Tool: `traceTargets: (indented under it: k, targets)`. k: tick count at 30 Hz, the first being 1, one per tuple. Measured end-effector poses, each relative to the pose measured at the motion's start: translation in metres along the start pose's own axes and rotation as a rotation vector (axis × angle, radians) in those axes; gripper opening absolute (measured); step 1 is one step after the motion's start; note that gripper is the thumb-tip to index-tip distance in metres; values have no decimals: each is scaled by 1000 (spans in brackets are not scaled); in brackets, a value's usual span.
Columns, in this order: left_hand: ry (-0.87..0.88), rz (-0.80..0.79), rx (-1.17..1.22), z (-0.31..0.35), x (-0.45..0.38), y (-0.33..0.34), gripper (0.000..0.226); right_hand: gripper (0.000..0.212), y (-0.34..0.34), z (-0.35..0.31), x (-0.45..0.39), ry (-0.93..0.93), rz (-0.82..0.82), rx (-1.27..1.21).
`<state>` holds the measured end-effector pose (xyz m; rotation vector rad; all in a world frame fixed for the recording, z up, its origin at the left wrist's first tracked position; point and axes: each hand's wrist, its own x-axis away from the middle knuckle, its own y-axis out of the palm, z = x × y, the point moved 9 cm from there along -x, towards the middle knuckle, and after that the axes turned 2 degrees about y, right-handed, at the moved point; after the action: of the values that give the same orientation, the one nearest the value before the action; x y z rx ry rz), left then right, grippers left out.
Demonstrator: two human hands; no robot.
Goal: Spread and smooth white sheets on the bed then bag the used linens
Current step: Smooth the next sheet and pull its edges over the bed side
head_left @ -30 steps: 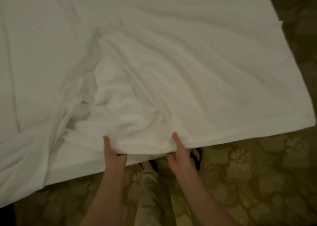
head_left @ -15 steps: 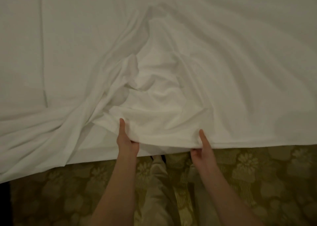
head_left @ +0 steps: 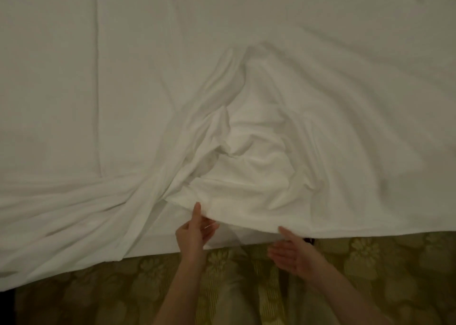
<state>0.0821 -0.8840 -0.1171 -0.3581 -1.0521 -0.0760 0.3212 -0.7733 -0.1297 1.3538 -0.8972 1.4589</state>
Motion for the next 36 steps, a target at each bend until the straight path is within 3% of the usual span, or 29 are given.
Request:
traceTargets:
  k: [3,7,11,13,16,19,24,30,33,36]
  targets:
    - [124,-117,4,60,-6,24,41,60,51,-26,18,-7,-117,204]
    - [356,-263,55,152,-15,80,27,39,109,-117,31,-250,-199,142]
    - [604,-233,-114,229,-37,119,13,26,150,-228,43,-491,-231,59]
    - [669,-202,-288,252,-53,138,19,22,165,-281,51,-592,-203,59]
    - [604,-199,-434,266,-75,167,32,19,188,-353,62,-703,-180,61]
    - [453,-229,-404,264,-96,185,34,26,204,-408,64,-767,-154,81]
    - [308,-360,-561,250,-98,207,32,37,227,-450,41,-717,-161,125]
    - [393,-261,-438,257,-106,201,13,27,229,-458,23,-672,-188,136]
    - [441,-239,-448,276,-114,196,13,20,232,-463,28,-750,-126,243]
    - [408,-249,-483,295,-122,191,19,14,240,-477,44,-956,-32,288]
